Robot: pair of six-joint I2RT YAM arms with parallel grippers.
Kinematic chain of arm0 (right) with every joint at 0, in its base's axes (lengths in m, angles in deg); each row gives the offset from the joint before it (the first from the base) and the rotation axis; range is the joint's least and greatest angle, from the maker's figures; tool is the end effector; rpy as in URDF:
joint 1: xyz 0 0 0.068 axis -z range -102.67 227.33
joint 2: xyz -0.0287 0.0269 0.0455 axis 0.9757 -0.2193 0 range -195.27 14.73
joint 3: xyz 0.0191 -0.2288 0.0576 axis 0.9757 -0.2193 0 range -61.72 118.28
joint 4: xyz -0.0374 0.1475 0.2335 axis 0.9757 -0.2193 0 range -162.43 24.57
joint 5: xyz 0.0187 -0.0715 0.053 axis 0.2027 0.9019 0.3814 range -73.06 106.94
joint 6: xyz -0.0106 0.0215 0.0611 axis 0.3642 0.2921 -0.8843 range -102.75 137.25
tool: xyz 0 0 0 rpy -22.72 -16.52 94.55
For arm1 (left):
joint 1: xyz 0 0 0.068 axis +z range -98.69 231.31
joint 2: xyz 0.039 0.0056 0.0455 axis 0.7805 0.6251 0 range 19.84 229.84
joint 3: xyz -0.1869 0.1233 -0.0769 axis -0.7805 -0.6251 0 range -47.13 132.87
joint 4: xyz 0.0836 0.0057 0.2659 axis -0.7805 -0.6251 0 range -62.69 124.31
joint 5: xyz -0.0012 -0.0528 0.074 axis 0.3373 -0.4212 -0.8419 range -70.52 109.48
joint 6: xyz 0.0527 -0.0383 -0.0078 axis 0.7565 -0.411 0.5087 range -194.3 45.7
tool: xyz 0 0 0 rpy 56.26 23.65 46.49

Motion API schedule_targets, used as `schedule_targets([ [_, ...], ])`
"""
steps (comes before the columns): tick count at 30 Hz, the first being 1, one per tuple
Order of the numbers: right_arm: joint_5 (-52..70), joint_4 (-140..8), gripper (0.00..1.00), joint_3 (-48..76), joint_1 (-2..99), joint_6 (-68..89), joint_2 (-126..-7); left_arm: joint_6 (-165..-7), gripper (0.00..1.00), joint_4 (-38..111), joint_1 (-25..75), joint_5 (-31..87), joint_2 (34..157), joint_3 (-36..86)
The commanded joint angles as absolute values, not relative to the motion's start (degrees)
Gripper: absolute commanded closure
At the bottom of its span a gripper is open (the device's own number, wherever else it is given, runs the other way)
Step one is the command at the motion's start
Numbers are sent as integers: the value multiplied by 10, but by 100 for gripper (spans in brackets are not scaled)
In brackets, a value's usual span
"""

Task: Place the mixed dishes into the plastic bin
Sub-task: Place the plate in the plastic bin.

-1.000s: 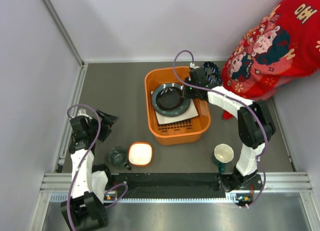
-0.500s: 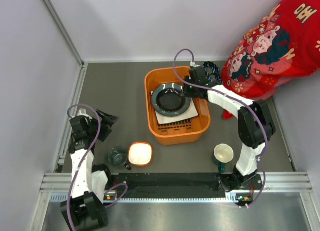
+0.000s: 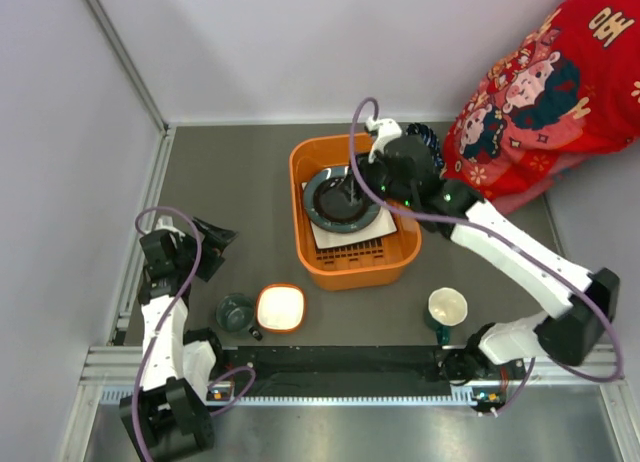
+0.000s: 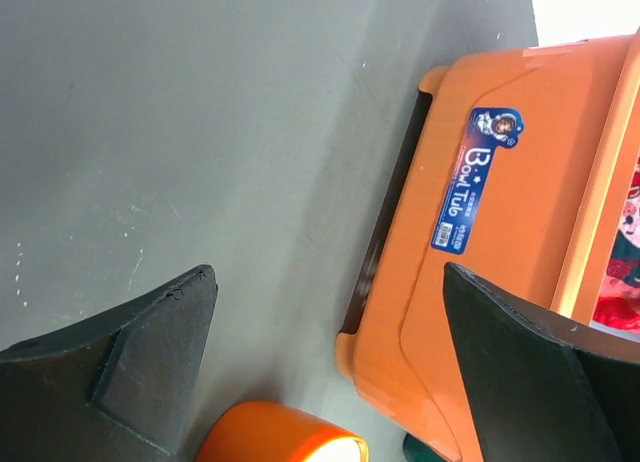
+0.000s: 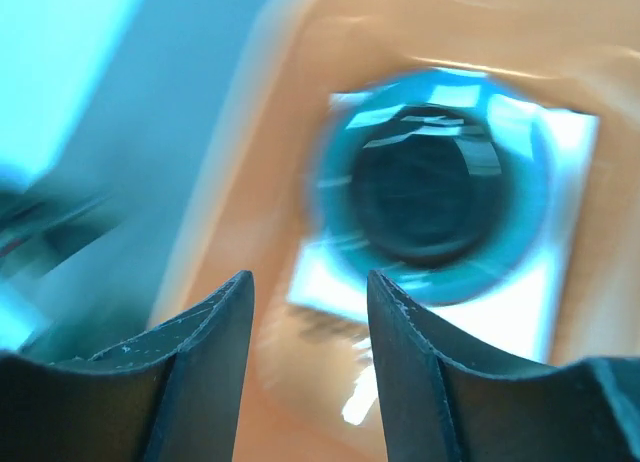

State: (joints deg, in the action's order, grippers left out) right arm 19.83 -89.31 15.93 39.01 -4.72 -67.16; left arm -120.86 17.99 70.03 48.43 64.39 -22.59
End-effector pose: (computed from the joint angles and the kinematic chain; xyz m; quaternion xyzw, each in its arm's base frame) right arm 0.2886 0.2248 0.3189 -0.1090 0.8506 0.2394 0.4553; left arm 0.2189 0.0478 0.1681 -0.3711 0.7884 -0.3216 0.3706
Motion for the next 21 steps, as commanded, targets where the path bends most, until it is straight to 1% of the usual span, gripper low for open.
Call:
schedule_targets([
  [1, 205, -941, 51, 129, 268, -23, -595, -1217, 1, 238, 703, 499, 657, -229],
  [3, 203, -941, 52, 110, 223, -23, -571, -1217, 1, 245, 704, 505, 662, -229],
  [4, 206, -942, 52, 91, 180, -18, -566, -1216, 1, 245, 704, 507, 667, -228],
  [7, 213, -945, 56, 64, 117, -21, -555, -1211, 1, 245, 704, 506, 675, -225],
  [8, 210, -943, 60, 59, 107, -22, -555, -1211, 1, 245, 704, 506, 676, -223],
  [14, 147, -914, 66, 20, 50, -2, -567, -1214, 1, 250, 704, 511, 686, -223],
  [16, 111, -910, 66, 21, 43, 18, -584, -1212, 1, 250, 704, 513, 691, -222],
  [21, 82, -922, 59, 57, 22, 57, -635, -1212, 1, 251, 704, 520, 699, -221],
])
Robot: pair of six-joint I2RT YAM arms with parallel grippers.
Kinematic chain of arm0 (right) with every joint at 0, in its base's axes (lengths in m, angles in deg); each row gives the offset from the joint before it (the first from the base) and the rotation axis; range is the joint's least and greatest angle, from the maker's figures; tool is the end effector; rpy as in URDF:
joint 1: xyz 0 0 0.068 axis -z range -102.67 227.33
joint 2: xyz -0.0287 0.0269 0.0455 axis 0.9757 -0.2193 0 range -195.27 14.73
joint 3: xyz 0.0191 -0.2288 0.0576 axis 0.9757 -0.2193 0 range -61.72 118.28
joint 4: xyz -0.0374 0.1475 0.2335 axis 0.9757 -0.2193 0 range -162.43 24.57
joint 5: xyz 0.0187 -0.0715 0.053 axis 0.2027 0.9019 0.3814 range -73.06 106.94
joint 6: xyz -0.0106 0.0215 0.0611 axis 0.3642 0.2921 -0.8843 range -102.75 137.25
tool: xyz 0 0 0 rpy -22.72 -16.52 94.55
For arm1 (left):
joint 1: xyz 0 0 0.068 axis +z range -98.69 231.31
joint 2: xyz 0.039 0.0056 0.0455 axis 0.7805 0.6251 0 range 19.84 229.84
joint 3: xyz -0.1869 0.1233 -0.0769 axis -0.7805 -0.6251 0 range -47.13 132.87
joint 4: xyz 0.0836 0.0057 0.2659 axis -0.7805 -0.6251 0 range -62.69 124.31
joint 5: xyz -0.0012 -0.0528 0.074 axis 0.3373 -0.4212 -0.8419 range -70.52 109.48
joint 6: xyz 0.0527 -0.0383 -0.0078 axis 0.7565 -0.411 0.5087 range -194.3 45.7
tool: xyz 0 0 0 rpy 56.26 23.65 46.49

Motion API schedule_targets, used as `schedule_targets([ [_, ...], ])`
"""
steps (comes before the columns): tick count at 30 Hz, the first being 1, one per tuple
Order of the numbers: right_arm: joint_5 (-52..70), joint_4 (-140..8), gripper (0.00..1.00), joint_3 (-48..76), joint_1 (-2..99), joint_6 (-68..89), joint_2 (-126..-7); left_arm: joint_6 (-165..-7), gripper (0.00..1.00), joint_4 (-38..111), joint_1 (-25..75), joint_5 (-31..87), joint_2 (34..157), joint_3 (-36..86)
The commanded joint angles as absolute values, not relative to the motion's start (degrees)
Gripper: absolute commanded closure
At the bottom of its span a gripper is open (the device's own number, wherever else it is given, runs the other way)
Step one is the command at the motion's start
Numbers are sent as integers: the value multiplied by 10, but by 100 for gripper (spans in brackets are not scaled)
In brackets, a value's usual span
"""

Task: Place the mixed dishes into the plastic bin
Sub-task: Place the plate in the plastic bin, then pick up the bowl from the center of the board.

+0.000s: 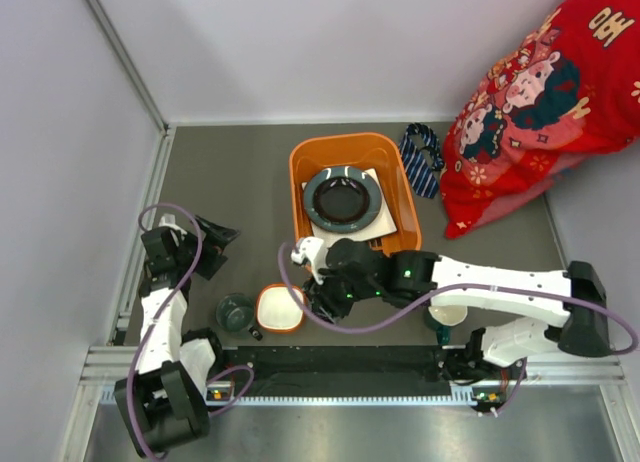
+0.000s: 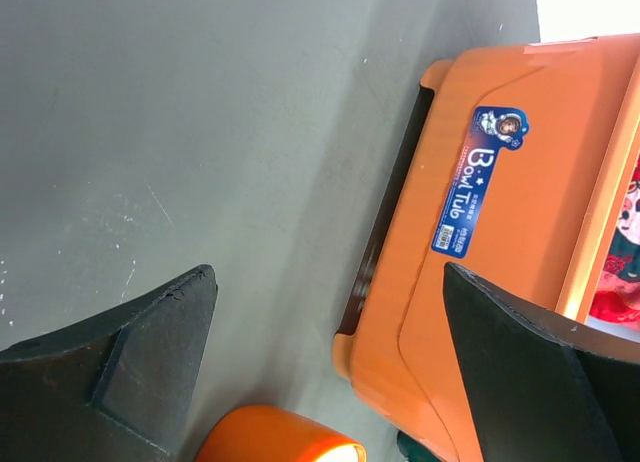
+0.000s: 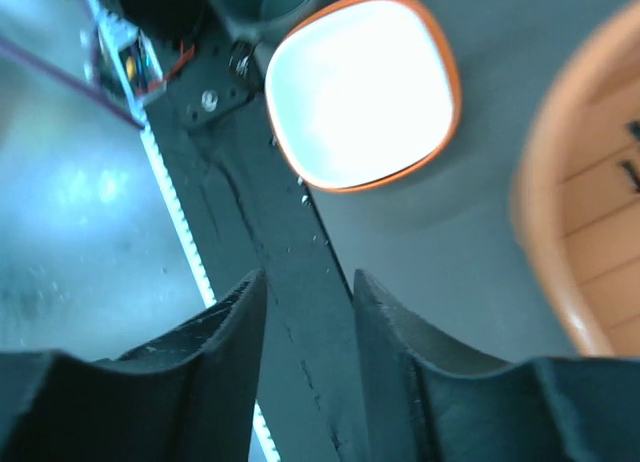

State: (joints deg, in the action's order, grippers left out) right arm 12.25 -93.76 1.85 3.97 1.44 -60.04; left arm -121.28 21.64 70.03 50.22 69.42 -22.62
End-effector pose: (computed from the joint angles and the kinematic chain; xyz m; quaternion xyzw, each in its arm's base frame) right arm 0.0896 0.3147 0.2599 -0.4503 0.7838 0.3254 0.2774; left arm 0.2270 0.0490 0.1562 -0.3716 0.7906 -0.3344 0.3537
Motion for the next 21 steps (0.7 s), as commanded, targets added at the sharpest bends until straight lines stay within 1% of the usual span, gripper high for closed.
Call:
schedule_targets([
  [1, 81, -924, 58, 62, 20, 65, -646, -1212, 1, 250, 704, 522, 701, -220],
  [8, 113, -915, 59, 116, 3, 75, -742, -1207, 2, 246, 703, 516, 701, -219],
  [12, 102, -905, 60, 146, 3, 78, -789, -1206, 2, 246, 704, 515, 702, -219],
  [21, 67, -899, 61, 189, 3, 104, -843, -1197, 1, 239, 704, 509, 705, -216],
])
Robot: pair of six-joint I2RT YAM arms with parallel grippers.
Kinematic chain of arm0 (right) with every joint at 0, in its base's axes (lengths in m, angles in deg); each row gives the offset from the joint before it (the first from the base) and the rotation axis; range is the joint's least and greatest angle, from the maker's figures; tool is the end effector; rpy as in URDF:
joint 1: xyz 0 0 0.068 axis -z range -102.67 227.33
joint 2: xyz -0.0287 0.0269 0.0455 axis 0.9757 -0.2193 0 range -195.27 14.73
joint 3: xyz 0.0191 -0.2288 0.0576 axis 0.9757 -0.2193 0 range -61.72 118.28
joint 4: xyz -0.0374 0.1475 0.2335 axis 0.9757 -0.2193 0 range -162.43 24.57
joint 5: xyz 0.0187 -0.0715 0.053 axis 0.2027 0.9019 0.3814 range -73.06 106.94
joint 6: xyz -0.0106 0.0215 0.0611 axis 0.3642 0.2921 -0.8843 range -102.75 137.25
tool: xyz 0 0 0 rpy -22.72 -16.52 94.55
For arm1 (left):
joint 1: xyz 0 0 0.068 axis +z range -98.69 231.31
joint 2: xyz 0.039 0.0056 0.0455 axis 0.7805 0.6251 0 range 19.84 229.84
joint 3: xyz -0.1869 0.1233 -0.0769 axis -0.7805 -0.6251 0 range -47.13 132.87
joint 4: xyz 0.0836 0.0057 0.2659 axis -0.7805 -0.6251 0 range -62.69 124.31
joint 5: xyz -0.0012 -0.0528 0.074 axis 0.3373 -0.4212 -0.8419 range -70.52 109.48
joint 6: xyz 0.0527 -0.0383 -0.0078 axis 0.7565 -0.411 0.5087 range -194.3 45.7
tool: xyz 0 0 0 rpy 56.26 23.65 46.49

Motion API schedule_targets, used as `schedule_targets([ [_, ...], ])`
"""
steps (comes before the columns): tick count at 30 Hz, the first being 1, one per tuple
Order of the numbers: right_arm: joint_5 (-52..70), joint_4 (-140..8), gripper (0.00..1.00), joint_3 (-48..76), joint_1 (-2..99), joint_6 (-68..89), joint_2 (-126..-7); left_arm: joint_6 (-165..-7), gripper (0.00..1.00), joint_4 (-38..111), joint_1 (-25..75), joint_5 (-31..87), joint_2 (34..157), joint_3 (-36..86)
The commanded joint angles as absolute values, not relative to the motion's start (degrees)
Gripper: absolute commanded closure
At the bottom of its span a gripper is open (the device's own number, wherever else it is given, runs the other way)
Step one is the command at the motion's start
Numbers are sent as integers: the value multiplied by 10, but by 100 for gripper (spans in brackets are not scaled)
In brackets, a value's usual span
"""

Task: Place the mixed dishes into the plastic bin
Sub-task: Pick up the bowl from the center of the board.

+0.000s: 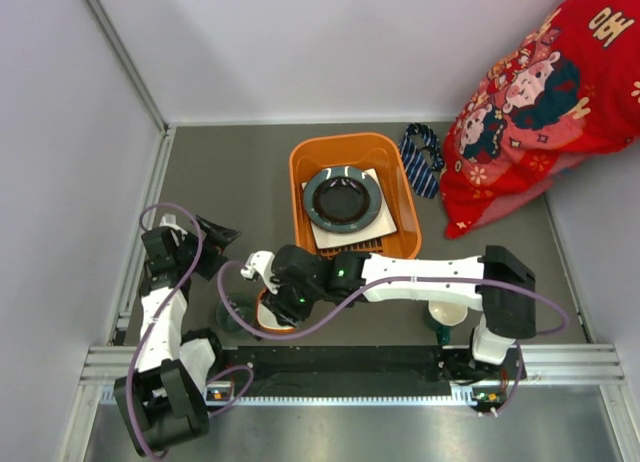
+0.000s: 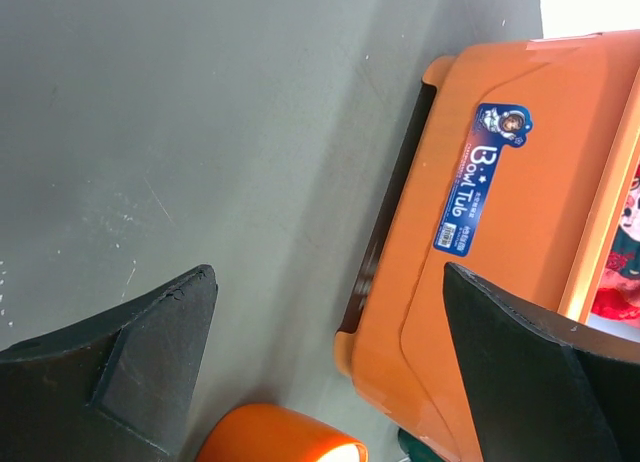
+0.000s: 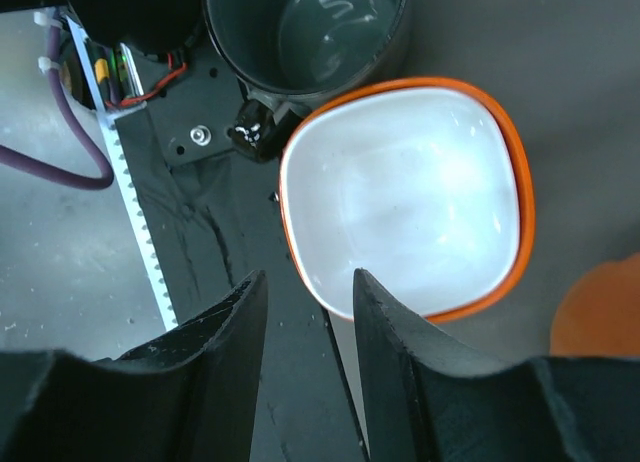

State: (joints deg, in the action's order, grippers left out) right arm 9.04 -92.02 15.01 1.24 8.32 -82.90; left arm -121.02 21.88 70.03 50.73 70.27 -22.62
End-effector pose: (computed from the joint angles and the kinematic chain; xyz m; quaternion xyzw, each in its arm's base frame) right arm 0.0897 0.3919 0.2078 -0.5350 0.7608 0.2917 0.2232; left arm 0.2278 0.0489 0.1536 -0.3699 0.7927 -0.3367 0.3484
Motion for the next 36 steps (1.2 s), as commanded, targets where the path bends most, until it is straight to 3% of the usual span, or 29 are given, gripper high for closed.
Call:
schedule_targets([
  [1, 64, -899, 61, 190, 3, 106, -849, -1196, 1, 238, 704, 509, 705, -215],
  [18, 25, -877, 70, 181, 3, 100, -872, -1190, 1, 233, 703, 495, 713, -212],
  [36, 21, -869, 70, 182, 3, 93, -907, -1189, 1, 231, 704, 493, 712, -213],
])
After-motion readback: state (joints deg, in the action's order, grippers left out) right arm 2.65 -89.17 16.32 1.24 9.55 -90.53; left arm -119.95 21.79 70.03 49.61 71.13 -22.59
